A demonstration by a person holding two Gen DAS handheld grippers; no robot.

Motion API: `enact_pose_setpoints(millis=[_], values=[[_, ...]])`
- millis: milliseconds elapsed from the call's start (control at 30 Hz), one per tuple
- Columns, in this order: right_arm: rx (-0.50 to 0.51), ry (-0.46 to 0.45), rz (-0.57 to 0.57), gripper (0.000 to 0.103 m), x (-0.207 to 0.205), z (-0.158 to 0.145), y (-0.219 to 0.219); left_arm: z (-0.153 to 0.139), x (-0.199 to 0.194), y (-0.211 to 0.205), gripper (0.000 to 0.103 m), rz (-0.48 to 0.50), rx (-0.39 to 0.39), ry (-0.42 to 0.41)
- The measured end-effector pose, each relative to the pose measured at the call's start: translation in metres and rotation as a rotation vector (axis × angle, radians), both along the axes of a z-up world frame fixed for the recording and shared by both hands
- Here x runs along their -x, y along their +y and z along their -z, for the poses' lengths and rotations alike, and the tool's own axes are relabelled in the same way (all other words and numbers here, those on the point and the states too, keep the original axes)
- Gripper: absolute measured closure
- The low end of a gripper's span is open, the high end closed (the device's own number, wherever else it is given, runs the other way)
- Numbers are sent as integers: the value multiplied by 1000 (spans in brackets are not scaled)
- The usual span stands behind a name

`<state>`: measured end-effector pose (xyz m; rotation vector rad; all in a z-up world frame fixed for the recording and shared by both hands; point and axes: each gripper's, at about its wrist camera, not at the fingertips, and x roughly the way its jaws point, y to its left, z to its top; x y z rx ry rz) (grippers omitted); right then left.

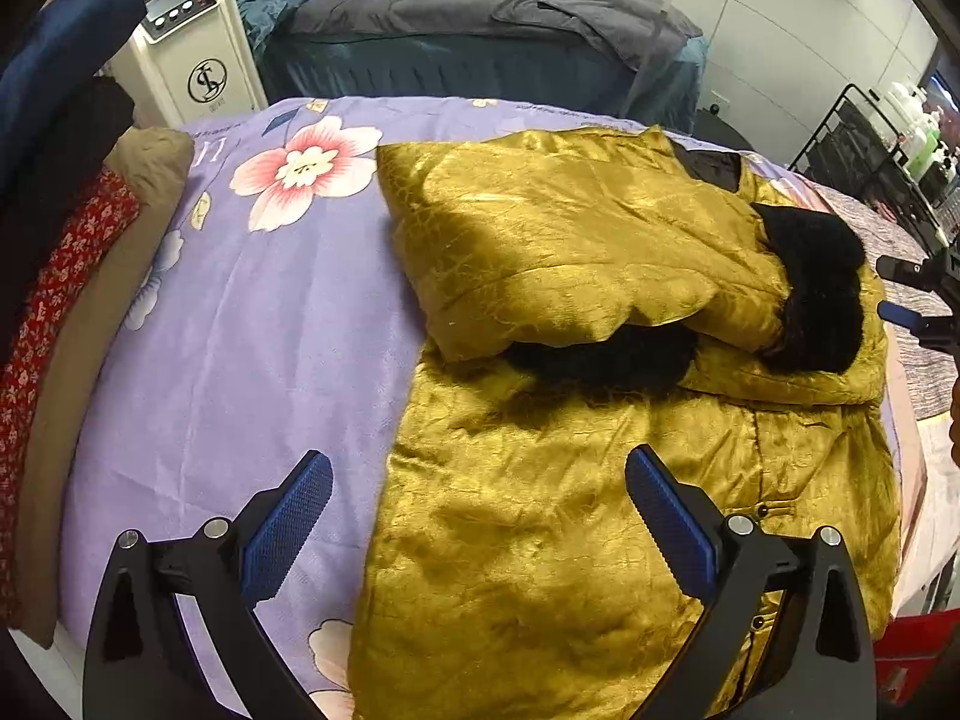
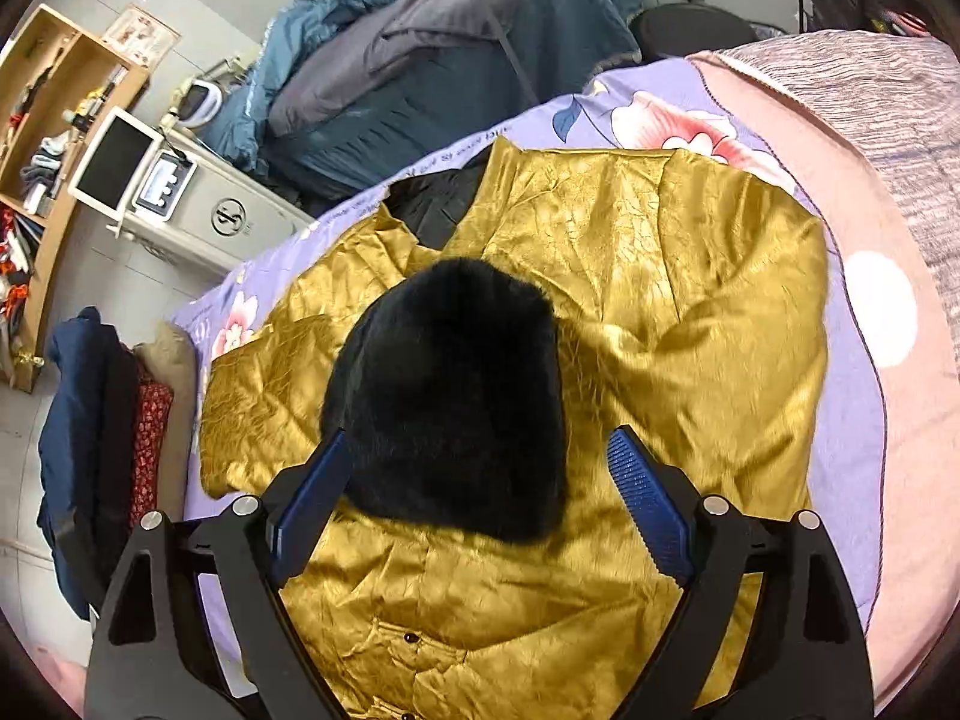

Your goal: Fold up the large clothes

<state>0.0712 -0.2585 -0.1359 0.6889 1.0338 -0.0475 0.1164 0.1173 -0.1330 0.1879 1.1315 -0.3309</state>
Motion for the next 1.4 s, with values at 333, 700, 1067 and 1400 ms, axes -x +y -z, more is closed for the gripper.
enact_pose_setpoints(millis=[333,700,1067,1400], values=[[114,21,-93,77,-35,12,40,1,-8,6,7,-29,-20,1],[226,183,-67,51,-12,26,10,-27,-40,-21,7,7,24,-62],[384,-80,-180,26,-1,-50,63,-9,-73,-127,7,235,-54,-51],[392,202,-279,26,-42,53,75,67,-84,-142,5,303,-201,72]])
